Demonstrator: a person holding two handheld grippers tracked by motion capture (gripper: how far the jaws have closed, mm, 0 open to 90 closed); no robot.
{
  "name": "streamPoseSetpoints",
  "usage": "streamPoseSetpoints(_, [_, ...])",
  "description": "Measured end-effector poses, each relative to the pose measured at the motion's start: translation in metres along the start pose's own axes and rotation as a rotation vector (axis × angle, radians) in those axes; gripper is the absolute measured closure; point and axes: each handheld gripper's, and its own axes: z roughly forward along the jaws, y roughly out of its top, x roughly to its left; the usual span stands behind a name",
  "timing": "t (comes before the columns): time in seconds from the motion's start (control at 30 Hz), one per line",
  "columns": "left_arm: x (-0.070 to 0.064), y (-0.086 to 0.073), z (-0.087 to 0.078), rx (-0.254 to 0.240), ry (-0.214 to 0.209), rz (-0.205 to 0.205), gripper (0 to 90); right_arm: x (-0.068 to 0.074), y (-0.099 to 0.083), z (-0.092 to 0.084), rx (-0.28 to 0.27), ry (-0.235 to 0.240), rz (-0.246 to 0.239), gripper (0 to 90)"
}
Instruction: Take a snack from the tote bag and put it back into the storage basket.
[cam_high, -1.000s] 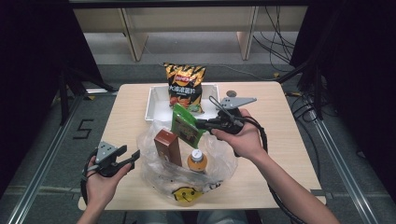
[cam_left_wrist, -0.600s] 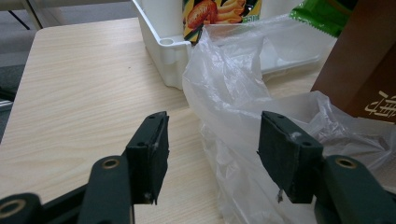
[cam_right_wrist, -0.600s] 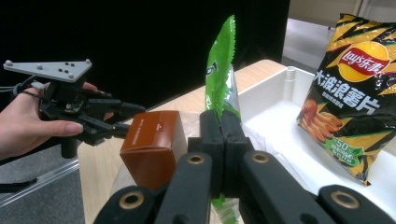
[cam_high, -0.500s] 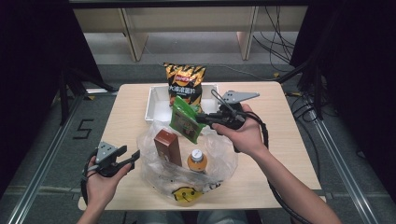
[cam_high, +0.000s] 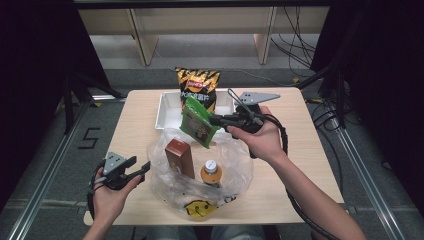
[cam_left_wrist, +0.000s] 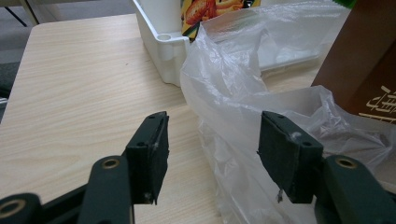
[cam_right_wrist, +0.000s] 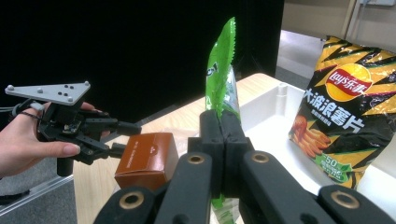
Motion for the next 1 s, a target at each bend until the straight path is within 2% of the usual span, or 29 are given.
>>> streamPoseSetpoints(0.03, [0.0,0.0,0.0,0.0,-0.001,0.001,42.4,0.001,0.0,-0.001,0.008,-0.008,0.023,90.0])
streamPoseSetpoints(0.1, [0.0,0.0,0.0,0.002,-0.002,0.004,42.4,0.0,0.001,0.0,-0.009,0.003,0.01,90.0])
streamPoseSetpoints(0.2, [0.0,0.0,0.0,0.002,-0.003,0.003,42.3,0.001,0.003,-0.002,-0.004,-0.011,0.025,90.0])
streamPoseSetpoints(0.4, [0.0,0.001,0.0,-0.005,-0.005,0.003,42.2,0.001,0.008,-0.002,-0.02,-0.01,0.018,90.0])
streamPoseSetpoints(0.43, [-0.001,0.001,0.0,-0.006,-0.003,0.002,42.2,0.0,0.009,-0.001,-0.024,-0.011,0.004,90.0])
streamPoseSetpoints(0.53, [-0.001,0.001,0.0,-0.006,-0.002,0.001,42.2,0.0,0.011,-0.001,-0.03,-0.014,0.021,90.0])
streamPoseSetpoints(0.7, [-0.001,0.001,0.0,-0.004,-0.003,0.004,42.2,-0.001,0.014,-0.001,-0.036,-0.022,0.008,90.0])
streamPoseSetpoints(1.0, [-0.001,0.001,0.0,-0.003,-0.008,0.009,42.2,-0.004,0.017,0.001,-0.044,-0.032,0.02,90.0])
